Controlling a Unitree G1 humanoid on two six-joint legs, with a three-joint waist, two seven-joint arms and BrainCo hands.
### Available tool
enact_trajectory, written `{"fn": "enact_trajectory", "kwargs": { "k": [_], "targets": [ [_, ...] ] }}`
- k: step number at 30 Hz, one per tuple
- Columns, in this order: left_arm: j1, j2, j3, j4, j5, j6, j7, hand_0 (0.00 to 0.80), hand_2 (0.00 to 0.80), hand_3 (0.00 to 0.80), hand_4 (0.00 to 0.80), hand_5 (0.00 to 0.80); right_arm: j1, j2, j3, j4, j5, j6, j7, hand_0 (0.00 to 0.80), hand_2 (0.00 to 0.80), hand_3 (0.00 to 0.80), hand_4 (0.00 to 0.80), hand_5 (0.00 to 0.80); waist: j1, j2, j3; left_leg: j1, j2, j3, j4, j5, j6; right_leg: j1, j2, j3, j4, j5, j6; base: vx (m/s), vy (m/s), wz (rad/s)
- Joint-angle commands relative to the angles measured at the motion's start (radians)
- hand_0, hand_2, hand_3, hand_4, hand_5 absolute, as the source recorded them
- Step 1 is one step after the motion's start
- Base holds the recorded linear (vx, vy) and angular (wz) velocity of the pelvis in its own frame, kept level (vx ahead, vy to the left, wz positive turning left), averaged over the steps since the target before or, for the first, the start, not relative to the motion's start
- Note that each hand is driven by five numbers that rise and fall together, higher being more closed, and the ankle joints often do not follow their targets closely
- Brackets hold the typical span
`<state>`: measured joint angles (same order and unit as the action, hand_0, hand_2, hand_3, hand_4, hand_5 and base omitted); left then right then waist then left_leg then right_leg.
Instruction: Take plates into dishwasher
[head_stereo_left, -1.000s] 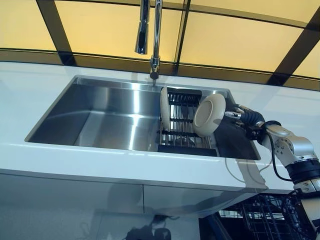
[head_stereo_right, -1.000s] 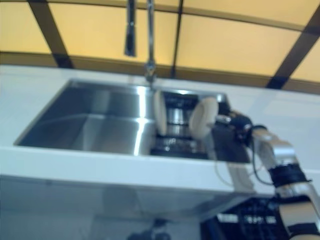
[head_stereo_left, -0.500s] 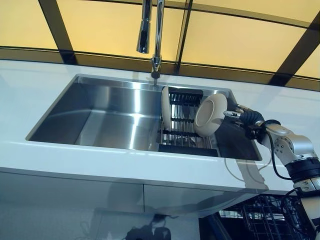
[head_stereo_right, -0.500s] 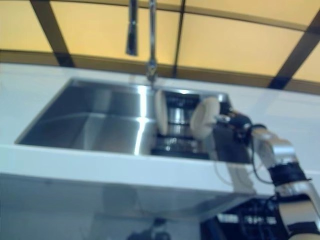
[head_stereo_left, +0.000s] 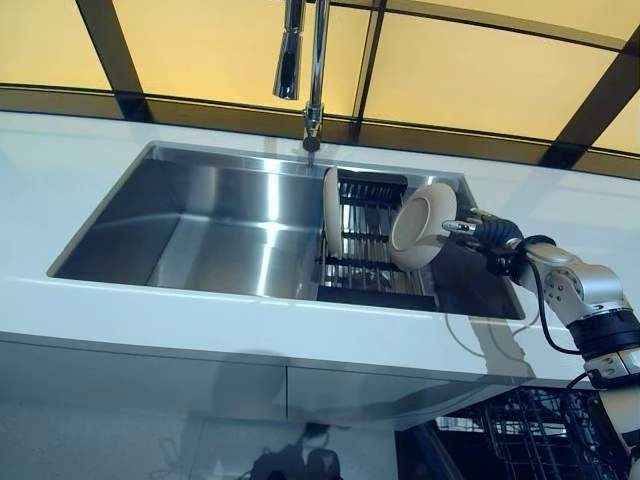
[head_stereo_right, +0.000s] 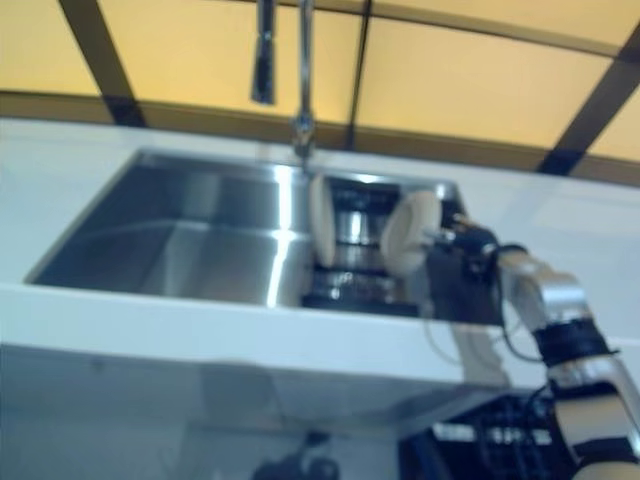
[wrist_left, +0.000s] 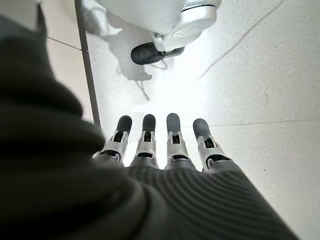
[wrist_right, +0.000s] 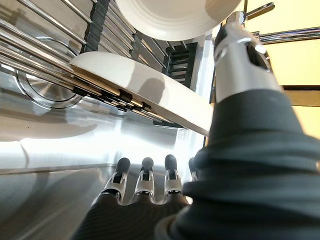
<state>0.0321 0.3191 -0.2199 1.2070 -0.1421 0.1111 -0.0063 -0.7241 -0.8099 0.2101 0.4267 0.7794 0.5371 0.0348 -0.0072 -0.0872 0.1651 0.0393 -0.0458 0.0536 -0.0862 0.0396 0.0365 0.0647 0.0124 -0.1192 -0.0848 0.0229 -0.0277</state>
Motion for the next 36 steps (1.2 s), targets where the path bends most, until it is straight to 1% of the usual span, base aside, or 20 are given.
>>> {"fn": "enact_trajectory", "kwargs": {
  "k": [1,10,17,23,26,27,28,29,30,36],
  "targets": [
    [-0.021,0.008,-0.067,0.054,-0.016,-0.008,0.012,0.0,0.0,0.0,0.0,0.0,-0.127,-0.015,0.034,0.031,0.016,-0.012,-0.018,0.0,0.0,0.0,0.0,0.0,0.04,0.006,-0.032,-0.001,0.017,0.003,-0.001,-0.064,0.003,-0.039,-0.02,0.001,0.054,-0.025,0.066,0.0,0.0,0.0],
    [-0.025,0.012,-0.067,0.048,-0.043,-0.003,0.02,0.0,0.0,0.0,0.0,0.0,-0.145,-0.015,0.053,0.038,0.001,0.014,-0.009,0.0,0.0,0.0,0.0,0.0,0.048,-0.002,-0.017,-0.007,0.017,-0.006,-0.001,-0.061,0.006,-0.045,-0.019,-0.003,0.061,-0.026,0.064,0.0,0.0,0.0],
    [-0.028,0.017,-0.061,0.05,-0.068,-0.002,0.035,0.0,0.0,0.0,0.0,0.0,-0.172,-0.003,0.078,0.069,-0.002,0.016,-0.017,0.0,0.0,0.0,0.0,0.0,0.061,-0.013,0.0,-0.02,0.017,-0.019,-0.001,-0.057,0.005,-0.052,-0.017,-0.009,0.059,-0.023,0.063,-0.002,0.001,0.02],
    [-0.033,0.021,-0.062,0.05,-0.096,-0.001,0.047,0.0,0.0,0.0,0.0,0.0,-0.217,0.003,0.1,0.092,-0.006,0.03,-0.042,0.0,0.0,0.0,0.0,0.0,0.07,-0.017,0.014,-0.031,0.017,-0.028,-0.001,-0.053,0.005,-0.06,-0.017,-0.017,0.059,-0.021,0.061,-0.009,0.007,0.11],
    [-0.032,0.02,-0.062,0.054,-0.111,-0.002,0.053,0.0,0.0,0.0,0.0,0.0,-0.25,0.002,0.111,0.124,0.0,0.023,-0.065,0.0,0.0,0.0,0.0,0.0,0.078,-0.02,0.02,-0.036,0.017,-0.033,-0.001,-0.051,0.004,-0.061,-0.017,-0.022,0.058,-0.02,0.06,0.0,0.0,0.0],
    [-0.029,0.018,-0.062,0.055,-0.113,-0.004,0.058,0.0,0.0,0.0,0.0,0.0,-0.261,-0.001,0.113,0.135,0.002,0.022,-0.077,0.201,0.201,0.201,0.201,0.201,0.081,-0.021,0.02,-0.038,0.016,-0.036,-0.001,-0.05,0.004,-0.061,-0.017,-0.023,0.057,-0.02,0.059,0.0,0.0,0.0],
    [-0.029,0.018,-0.064,0.055,-0.114,-0.004,0.06,0.0,0.0,0.0,0.0,0.0,-0.267,-0.001,0.115,0.14,-0.001,0.02,-0.083,0.264,0.264,0.264,0.264,0.264,0.082,-0.021,0.02,-0.039,0.016,-0.038,-0.001,-0.05,0.003,-0.061,-0.016,-0.024,0.056,-0.02,0.059,-0.002,0.004,0.03],
    [-0.029,0.017,-0.065,0.055,-0.115,-0.003,0.063,0.0,0.0,0.0,0.0,0.0,-0.273,-0.001,0.116,0.145,-0.007,0.016,-0.09,0.449,0.449,0.449,0.449,0.449,0.083,-0.021,0.021,-0.04,0.016,-0.039,-0.001,-0.05,0.003,-0.062,-0.016,-0.025,0.056,-0.02,0.059,-0.009,0.009,0.09],
    [-0.028,0.015,-0.07,0.054,-0.119,-0.003,0.068,0.0,0.0,0.0,0.0,0.0,-0.291,-0.005,0.12,0.159,-0.029,0.011,-0.109,0.8,0.8,0.8,0.8,0.8,0.086,-0.021,0.021,-0.041,0.015,-0.043,-0.001,-0.049,0.002,-0.061,-0.017,-0.028,0.054,-0.02,0.059,-0.011,0.012,0.13],
    [-0.03,0.015,-0.083,0.049,-0.12,0.001,0.076,0.0,0.0,0.0,0.0,0.0,-0.33,-0.014,0.135,0.176,-0.065,0.022,-0.128,0.8,0.8,0.8,0.8,0.8,0.093,-0.022,0.022,-0.047,0.015,-0.048,-0.001,-0.046,0.0,-0.063,-0.017,-0.032,0.052,-0.018,0.058,-0.031,0.009,0.09]
  ]
}}
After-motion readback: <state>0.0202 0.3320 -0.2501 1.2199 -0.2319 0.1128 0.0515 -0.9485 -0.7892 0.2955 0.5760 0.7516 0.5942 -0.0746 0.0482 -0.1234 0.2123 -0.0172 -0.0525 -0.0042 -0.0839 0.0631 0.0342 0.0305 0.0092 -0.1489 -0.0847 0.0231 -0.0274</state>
